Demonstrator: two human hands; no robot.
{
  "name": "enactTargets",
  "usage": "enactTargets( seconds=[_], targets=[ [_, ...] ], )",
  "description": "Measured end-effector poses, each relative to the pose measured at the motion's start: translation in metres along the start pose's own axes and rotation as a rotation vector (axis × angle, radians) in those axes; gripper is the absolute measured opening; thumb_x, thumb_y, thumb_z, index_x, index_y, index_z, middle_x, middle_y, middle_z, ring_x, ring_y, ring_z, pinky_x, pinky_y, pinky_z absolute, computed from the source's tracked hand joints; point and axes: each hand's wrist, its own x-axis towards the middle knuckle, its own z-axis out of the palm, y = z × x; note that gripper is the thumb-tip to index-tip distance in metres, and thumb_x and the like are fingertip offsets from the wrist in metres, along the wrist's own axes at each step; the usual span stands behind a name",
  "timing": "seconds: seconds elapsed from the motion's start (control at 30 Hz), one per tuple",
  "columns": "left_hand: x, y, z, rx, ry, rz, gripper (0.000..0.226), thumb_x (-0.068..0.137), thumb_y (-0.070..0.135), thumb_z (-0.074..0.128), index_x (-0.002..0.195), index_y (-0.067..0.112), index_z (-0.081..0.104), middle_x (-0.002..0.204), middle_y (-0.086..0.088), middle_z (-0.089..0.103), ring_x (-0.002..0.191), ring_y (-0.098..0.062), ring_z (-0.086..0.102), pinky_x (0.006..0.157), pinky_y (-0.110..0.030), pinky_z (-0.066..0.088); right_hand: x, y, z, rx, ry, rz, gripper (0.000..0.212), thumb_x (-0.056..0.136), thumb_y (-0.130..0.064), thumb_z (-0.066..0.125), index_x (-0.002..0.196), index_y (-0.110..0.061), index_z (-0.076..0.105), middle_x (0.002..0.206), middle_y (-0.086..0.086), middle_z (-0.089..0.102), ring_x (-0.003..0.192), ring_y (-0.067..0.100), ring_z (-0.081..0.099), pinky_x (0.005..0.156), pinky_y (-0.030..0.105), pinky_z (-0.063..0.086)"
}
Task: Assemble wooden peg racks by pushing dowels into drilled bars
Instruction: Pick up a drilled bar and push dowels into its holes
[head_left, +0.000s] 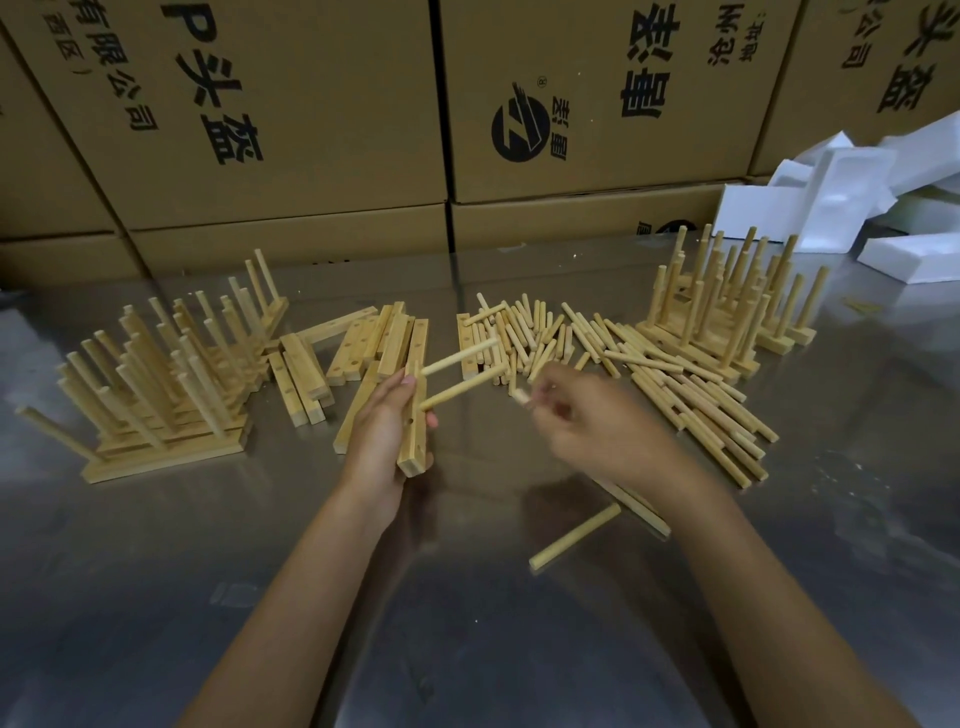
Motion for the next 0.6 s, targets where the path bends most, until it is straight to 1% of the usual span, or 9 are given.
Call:
enactTargets(
  seconds=[0.07, 0.17, 0.23, 0.27, 0.3, 0.33, 0.43, 0.5, 0.6],
  targets=[
    [0.002, 0.0, -0.001, 0.002, 0.019, 0.012, 0.034, 0.105, 0.03, 0.049, 0.138, 0.023, 0.056, 0.065, 0.001, 0.059, 0.057, -0.012, 0.052, 0.052, -0.028, 0.034, -0.002, -0.013, 0.013, 0.164, -0.109, -0.117, 0.006, 0.095, -0.021, 0.059, 0.09, -0.025, 0.061, 0.08, -0.004, 0.061, 0.07, 0.013, 0.055, 0.061, 0.035, 0.043],
    [0.001, 0.002, 0.002, 0.011, 0.034, 0.026, 0.034, 0.105, 0.029, 0.05, 0.138, 0.022, 0.057, 0.071, 0.0, 0.061, 0.06, -0.013, 0.055, 0.055, -0.029, 0.039, -0.006, -0.025, 0.031, 0.217, -0.108, -0.252, 0.005, 0.095, -0.022, 0.062, 0.092, -0.026, 0.065, 0.08, -0.009, 0.061, 0.075, 0.012, 0.058, 0.068, 0.036, 0.048],
    [-0.002, 0.002, 0.004, -0.02, 0.022, 0.013, 0.033, 0.104, 0.027, 0.052, 0.136, 0.025, 0.059, 0.092, -0.003, 0.067, 0.067, -0.013, 0.059, 0.052, -0.026, 0.048, -0.007, -0.027, 0.039, 0.213, -0.068, -0.306, 0.004, 0.095, -0.024, 0.063, 0.093, -0.027, 0.066, 0.08, -0.01, 0.064, 0.074, 0.015, 0.061, 0.068, 0.04, 0.051],
    [-0.003, 0.002, 0.005, -0.04, 0.014, 0.003, 0.033, 0.103, 0.027, 0.053, 0.136, 0.026, 0.058, 0.103, -0.005, 0.066, 0.07, -0.013, 0.059, 0.049, -0.023, 0.05, -0.007, -0.027, 0.042, 0.197, -0.054, -0.321, 0.004, 0.095, -0.024, 0.064, 0.094, -0.027, 0.066, 0.081, -0.011, 0.066, 0.074, 0.015, 0.062, 0.069, 0.042, 0.052],
    [-0.004, 0.002, 0.005, -0.058, 0.008, -0.008, 0.034, 0.103, 0.027, 0.053, 0.137, 0.027, 0.058, 0.11, -0.005, 0.065, 0.072, -0.014, 0.059, 0.047, -0.022, 0.051, -0.007, -0.026, 0.043, 0.178, -0.041, -0.329, 0.003, 0.094, -0.025, 0.065, 0.094, -0.027, 0.067, 0.084, -0.012, 0.067, 0.076, 0.015, 0.063, 0.071, 0.043, 0.053],
    [-0.005, 0.002, 0.006, -0.073, 0.002, -0.016, 0.035, 0.104, 0.026, 0.053, 0.138, 0.027, 0.057, 0.11, -0.005, 0.064, 0.071, -0.013, 0.058, 0.047, -0.021, 0.05, -0.006, -0.025, 0.045, 0.163, -0.026, -0.334, 0.003, 0.093, -0.025, 0.065, 0.094, -0.027, 0.068, 0.086, -0.013, 0.067, 0.079, 0.014, 0.064, 0.073, 0.043, 0.053],
    [-0.007, 0.003, 0.006, -0.093, -0.009, -0.013, 0.036, 0.104, 0.027, 0.051, 0.14, 0.026, 0.056, 0.095, -0.001, 0.061, 0.066, -0.012, 0.055, 0.043, -0.021, 0.048, -0.005, -0.024, 0.048, 0.134, 0.033, -0.381, 0.004, 0.092, -0.023, 0.067, 0.094, -0.024, 0.07, 0.088, -0.015, 0.065, 0.085, 0.007, 0.059, 0.077, 0.04, 0.051],
    [-0.007, 0.002, 0.007, -0.083, 0.009, 0.004, 0.035, 0.104, 0.028, 0.051, 0.138, 0.029, 0.057, 0.1, -0.003, 0.062, 0.066, -0.012, 0.056, 0.043, -0.021, 0.048, -0.005, -0.025, 0.05, 0.061, 0.064, -0.419, 0.005, 0.092, -0.022, 0.066, 0.095, -0.023, 0.07, 0.088, -0.015, 0.063, 0.089, 0.007, 0.053, 0.078, 0.038, 0.049],
    [-0.008, -0.002, 0.009, -0.045, 0.043, 0.016, 0.033, 0.104, 0.029, 0.052, 0.136, 0.033, 0.058, 0.11, -0.002, 0.067, 0.068, -0.013, 0.062, 0.045, -0.022, 0.05, -0.005, -0.025, 0.053, -0.079, 0.1, -0.454, 0.009, 0.092, -0.022, 0.063, 0.097, -0.021, 0.07, 0.086, -0.012, 0.063, 0.087, 0.008, 0.048, 0.071, 0.039, 0.049]
  ],
)
